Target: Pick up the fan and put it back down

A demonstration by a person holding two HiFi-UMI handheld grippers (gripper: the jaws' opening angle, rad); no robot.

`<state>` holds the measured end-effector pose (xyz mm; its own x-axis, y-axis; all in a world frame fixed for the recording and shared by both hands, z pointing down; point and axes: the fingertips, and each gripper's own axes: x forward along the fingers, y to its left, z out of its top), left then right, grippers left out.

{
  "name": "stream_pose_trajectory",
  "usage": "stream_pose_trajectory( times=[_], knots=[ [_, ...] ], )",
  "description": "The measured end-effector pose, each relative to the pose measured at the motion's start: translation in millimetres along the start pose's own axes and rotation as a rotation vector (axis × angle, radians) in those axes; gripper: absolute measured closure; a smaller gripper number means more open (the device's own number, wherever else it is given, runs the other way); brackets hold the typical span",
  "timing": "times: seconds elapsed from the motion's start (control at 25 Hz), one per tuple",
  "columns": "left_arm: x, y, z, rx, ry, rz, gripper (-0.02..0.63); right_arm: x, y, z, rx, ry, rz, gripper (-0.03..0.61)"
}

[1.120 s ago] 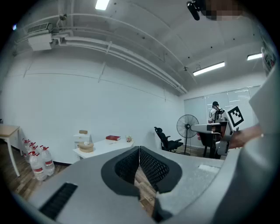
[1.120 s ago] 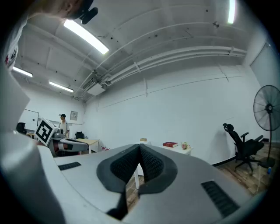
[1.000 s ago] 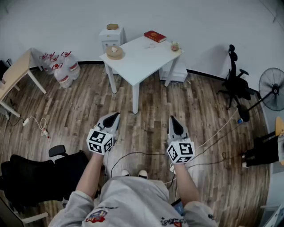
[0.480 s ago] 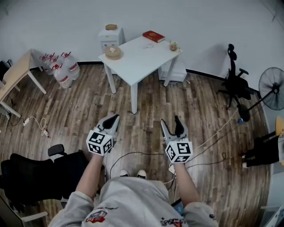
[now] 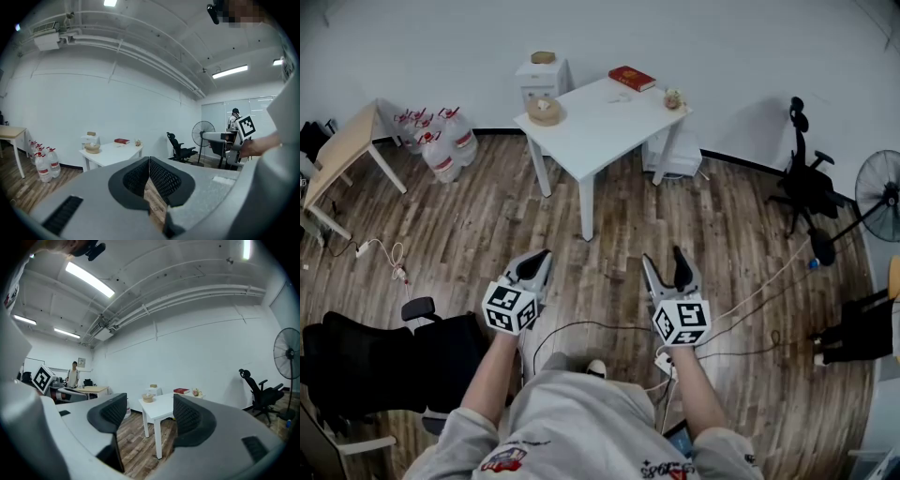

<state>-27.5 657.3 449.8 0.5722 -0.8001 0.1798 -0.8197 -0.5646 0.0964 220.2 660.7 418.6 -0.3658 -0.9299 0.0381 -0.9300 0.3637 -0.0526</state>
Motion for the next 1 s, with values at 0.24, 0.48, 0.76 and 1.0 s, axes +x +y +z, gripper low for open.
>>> stream_pose_trajectory(
  times=[0.24, 0.48, 0.76, 1.0],
  knots=[
    [8, 12, -8, -0.018, 0.013, 0.027, 0.609, 18, -10, -7, 0.013, 0.013, 0.011, 0.284],
    [49, 44, -7, -0.029, 0.015, 0.019, 0.609, 69, -21, -12, 0.014, 0.034, 0.013, 0.285],
    [125, 124, -1, -0.042, 0.015, 0.003, 0.609, 176, -40, -10, -0.004, 0.050, -0.004, 0.285],
    [181, 198, 14, -0.055, 0.014, -0.017, 0.609, 267, -46, 14, -0.030, 0.047, -0.028, 0.291]
  ],
)
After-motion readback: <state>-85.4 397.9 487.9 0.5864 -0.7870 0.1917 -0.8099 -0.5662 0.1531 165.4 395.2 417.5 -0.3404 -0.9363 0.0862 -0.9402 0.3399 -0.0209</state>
